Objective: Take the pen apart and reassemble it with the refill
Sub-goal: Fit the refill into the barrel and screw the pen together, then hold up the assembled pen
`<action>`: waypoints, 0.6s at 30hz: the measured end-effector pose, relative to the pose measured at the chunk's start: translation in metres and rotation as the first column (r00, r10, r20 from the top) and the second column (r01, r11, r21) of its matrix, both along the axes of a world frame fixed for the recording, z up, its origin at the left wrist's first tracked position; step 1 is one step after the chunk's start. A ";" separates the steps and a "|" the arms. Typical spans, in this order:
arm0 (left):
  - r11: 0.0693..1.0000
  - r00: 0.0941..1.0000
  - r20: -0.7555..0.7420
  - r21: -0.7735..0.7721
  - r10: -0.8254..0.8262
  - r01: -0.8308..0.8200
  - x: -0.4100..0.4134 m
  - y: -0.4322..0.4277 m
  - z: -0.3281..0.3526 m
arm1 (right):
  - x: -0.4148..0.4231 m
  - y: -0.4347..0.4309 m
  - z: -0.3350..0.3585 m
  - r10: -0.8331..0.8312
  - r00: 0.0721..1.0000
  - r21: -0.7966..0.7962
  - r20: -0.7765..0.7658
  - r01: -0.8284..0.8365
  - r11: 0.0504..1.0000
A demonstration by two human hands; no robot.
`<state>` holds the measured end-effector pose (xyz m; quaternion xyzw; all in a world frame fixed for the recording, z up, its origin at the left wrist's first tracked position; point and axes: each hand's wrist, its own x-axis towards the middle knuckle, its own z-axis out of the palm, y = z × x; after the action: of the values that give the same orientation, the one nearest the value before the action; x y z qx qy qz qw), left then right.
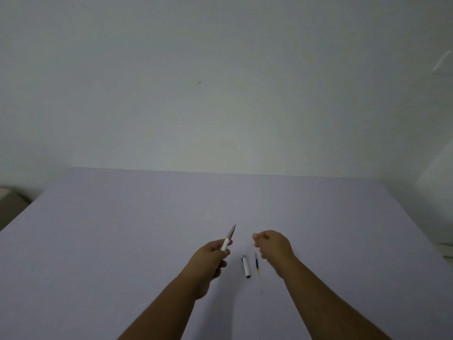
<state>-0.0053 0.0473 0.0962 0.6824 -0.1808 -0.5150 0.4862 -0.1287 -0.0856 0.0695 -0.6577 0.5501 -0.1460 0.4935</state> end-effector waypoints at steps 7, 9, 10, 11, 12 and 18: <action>1.000 0.983 -0.184 0.015 0.014 -0.011 0.018 0.005 -0.023 | 0.020 0.009 -0.071 0.249 0.869 -0.159 -0.427 -0.344 0.926; 1.000 0.977 -0.215 0.012 0.015 -0.013 0.021 0.005 -0.028 | 0.026 0.012 -0.083 0.240 0.845 -0.201 -0.478 -0.372 0.906; 1.000 0.973 -0.231 0.011 0.018 -0.016 0.023 0.005 -0.030 | 0.029 0.014 -0.087 0.229 0.840 -0.216 -0.493 -0.373 0.902; 1.000 0.971 -0.240 0.012 0.017 -0.014 0.025 0.005 -0.032 | 0.031 0.015 -0.090 0.218 0.836 -0.226 -0.504 -0.371 0.901; 1.000 0.970 -0.245 0.012 0.010 -0.008 0.027 0.005 -0.033 | 0.034 0.017 -0.092 0.206 0.835 -0.233 -0.511 -0.365 0.901; 0.999 0.981 -0.193 0.037 -0.026 0.033 0.031 0.003 -0.036 | 0.047 0.013 -0.072 0.073 0.985 -0.126 -0.159 -0.094 0.988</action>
<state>0.0257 0.0505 0.0607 0.6362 -0.1328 -0.5892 0.4801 -0.0812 -0.0727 -0.0025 -0.7210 0.5476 -0.1103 0.4101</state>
